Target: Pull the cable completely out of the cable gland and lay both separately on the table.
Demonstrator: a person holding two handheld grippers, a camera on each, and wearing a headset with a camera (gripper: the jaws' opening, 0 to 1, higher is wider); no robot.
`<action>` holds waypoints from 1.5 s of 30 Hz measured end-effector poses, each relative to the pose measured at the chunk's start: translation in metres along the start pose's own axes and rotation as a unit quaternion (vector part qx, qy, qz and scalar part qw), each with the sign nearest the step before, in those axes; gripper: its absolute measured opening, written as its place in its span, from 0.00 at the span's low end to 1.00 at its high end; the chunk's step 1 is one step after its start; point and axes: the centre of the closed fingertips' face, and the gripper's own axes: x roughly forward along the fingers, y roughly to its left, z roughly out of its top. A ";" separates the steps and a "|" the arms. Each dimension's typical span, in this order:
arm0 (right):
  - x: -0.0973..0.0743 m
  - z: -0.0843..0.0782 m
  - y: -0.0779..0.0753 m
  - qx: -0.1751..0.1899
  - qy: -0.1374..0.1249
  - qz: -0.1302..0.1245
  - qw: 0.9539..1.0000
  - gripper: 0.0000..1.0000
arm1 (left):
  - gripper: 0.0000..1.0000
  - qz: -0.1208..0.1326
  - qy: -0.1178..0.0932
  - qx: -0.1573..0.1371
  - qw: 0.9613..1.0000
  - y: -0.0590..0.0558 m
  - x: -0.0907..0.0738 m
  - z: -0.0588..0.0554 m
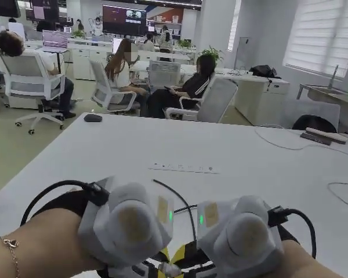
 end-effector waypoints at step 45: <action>-0.032 -0.110 -0.009 0.081 0.101 -0.075 0.989 0.03 | 0.16 0.097 0.002 -0.042 0.994 0.011 0.005 -0.042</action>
